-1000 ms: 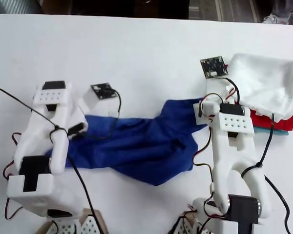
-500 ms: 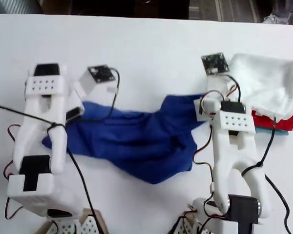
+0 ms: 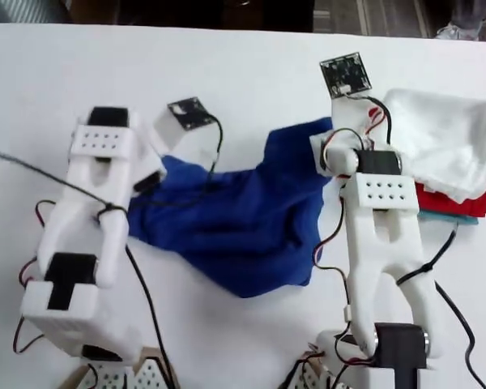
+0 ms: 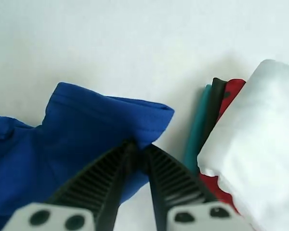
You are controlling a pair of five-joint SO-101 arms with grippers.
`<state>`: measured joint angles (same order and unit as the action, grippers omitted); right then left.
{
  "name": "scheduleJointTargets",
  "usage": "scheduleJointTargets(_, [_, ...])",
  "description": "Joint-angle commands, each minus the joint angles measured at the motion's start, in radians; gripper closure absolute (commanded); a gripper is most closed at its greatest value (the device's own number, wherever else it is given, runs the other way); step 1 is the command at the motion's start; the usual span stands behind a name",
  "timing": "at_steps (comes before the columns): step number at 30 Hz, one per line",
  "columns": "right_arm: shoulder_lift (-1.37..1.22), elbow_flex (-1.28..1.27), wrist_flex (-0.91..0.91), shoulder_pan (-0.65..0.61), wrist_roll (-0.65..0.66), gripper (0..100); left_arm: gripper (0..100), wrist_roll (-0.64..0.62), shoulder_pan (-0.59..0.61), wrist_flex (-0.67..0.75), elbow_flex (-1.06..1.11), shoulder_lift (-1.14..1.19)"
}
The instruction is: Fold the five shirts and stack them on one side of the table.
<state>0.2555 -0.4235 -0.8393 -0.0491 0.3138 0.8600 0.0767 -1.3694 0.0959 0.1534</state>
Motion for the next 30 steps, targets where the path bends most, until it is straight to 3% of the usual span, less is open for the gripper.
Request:
scheduleJointTargets(1, [0.002, 0.044, 0.022, 0.010, 0.002, 97.8, 87, -0.023, 0.018, 0.051, 0.004, 0.017])
scheduleJointTargets(7, [-0.056, 0.052, 0.036, 0.010, -0.003, 97.8, 87, -0.018, 0.017, -0.068, -0.074, 0.025])
scheduleJointTargets(18, [-0.104, 0.077, 0.041, 0.013, -0.003, 97.8, 87, -0.014, 0.025, -0.043, -0.136, 0.035])
scheduleJointTargets(27, [-0.099, 0.078, 0.044, 0.008, -0.003, 97.8, 87, -0.012, -0.034, -0.146, -0.136, 0.034])
scheduleJointTargets(30, [-0.099, 0.078, 0.044, 0.008, -0.003, 97.8, 87, 0.048, -0.034, -0.203, -0.136, 0.034])
